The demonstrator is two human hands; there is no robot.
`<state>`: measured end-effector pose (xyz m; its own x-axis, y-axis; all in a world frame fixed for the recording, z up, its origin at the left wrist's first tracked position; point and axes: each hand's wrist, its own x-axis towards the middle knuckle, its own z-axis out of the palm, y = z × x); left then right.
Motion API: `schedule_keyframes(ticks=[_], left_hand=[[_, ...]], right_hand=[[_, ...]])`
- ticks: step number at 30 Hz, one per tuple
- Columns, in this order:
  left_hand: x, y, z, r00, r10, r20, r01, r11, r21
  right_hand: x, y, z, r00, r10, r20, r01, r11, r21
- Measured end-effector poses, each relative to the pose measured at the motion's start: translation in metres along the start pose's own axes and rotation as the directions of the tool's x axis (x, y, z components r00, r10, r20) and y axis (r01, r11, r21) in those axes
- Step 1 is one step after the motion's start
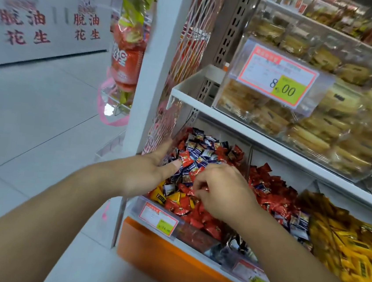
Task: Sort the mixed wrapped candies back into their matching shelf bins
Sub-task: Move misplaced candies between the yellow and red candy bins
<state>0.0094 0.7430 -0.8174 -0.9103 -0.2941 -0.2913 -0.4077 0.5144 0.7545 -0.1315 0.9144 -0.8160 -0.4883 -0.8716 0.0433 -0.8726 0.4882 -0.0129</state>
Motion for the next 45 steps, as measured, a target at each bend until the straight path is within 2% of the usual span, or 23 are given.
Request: schedule_keyframes(ticks=[2, 4, 10, 15, 20, 23, 25, 28, 30, 32, 36, 38, 41, 43, 45], left_hand=[[0.000, 0.001, 0.001, 1.000, -0.001, -0.007, 0.001, 1.000, -0.005], [0.000, 0.003, 0.001, 1.000, -0.002, -0.016, 0.002, 1.000, 0.000], [0.000, 0.004, 0.001, 1.000, 0.014, -0.023, -0.014, 1.000, -0.017], [0.001, 0.002, 0.001, 0.999, 0.019, -0.050, -0.020, 1.000, -0.020], [-0.002, 0.004, 0.001, 0.996, 0.023, -0.081, -0.024, 1.000, -0.003], [-0.003, 0.007, 0.001, 0.994, 0.038, -0.101, -0.035, 0.999, 0.029], [-0.003, 0.009, 0.002, 0.980, 0.097, -0.174, -0.082, 0.992, 0.091], [-0.002, 0.020, 0.005, 0.899, 0.286, -0.331, -0.225, 0.951, 0.211], [-0.003, 0.028, 0.009, 0.857, 0.374, -0.354, -0.319, 0.925, 0.204], [-0.004, 0.035, 0.015, 0.862, 0.406, -0.304, -0.379, 0.914, 0.147], [-0.008, 0.047, 0.032, 0.916, 0.378, -0.131, -0.386, 0.921, -0.043], [-0.010, 0.058, 0.041, 0.915, 0.395, -0.081, -0.403, 0.905, -0.140], [-0.018, 0.075, 0.055, 0.915, 0.402, -0.032, -0.396, 0.881, -0.258], [-0.023, 0.087, 0.066, 0.911, 0.411, -0.011, -0.403, 0.886, -0.231], [-0.027, 0.098, 0.079, 0.913, 0.407, 0.005, -0.396, 0.891, -0.220]], right_hand=[[0.002, -0.006, 0.002, 1.000, -0.023, 0.004, 0.022, 0.990, 0.138], [0.004, -0.013, 0.005, 0.998, -0.059, 0.029, 0.051, 0.977, 0.205], [0.011, -0.017, 0.022, 0.998, -0.042, 0.039, 0.043, 0.999, -0.029], [0.011, -0.021, 0.027, 1.000, -0.004, 0.014, 0.002, 0.996, 0.085], [0.006, -0.027, 0.033, 0.999, 0.015, -0.029, -0.013, 0.995, 0.094], [-0.002, -0.024, 0.024, 0.991, 0.081, -0.103, -0.058, 0.976, 0.211], [-0.010, -0.022, 0.011, 0.974, 0.154, -0.164, -0.090, 0.934, 0.344], [-0.023, -0.017, -0.012, 0.923, 0.290, -0.252, -0.117, 0.837, 0.534], [-0.033, -0.013, -0.024, 0.887, 0.381, -0.260, -0.128, 0.744, 0.655], [-0.043, -0.010, -0.034, 0.861, 0.439, -0.256, -0.108, 0.650, 0.752], [-0.066, -0.004, -0.049, 0.830, 0.533, -0.162, -0.088, 0.412, 0.907], [-0.078, 0.001, -0.053, 0.825, 0.553, -0.113, -0.110, 0.353, 0.929], [-0.100, 0.014, -0.058, 0.866, 0.491, -0.096, -0.124, 0.396, 0.910], [-0.115, 0.022, -0.060, 0.907, 0.417, -0.062, -0.153, 0.462, 0.874], [-0.132, 0.032, -0.062, 0.928, 0.372, -0.029, -0.164, 0.476, 0.864]])
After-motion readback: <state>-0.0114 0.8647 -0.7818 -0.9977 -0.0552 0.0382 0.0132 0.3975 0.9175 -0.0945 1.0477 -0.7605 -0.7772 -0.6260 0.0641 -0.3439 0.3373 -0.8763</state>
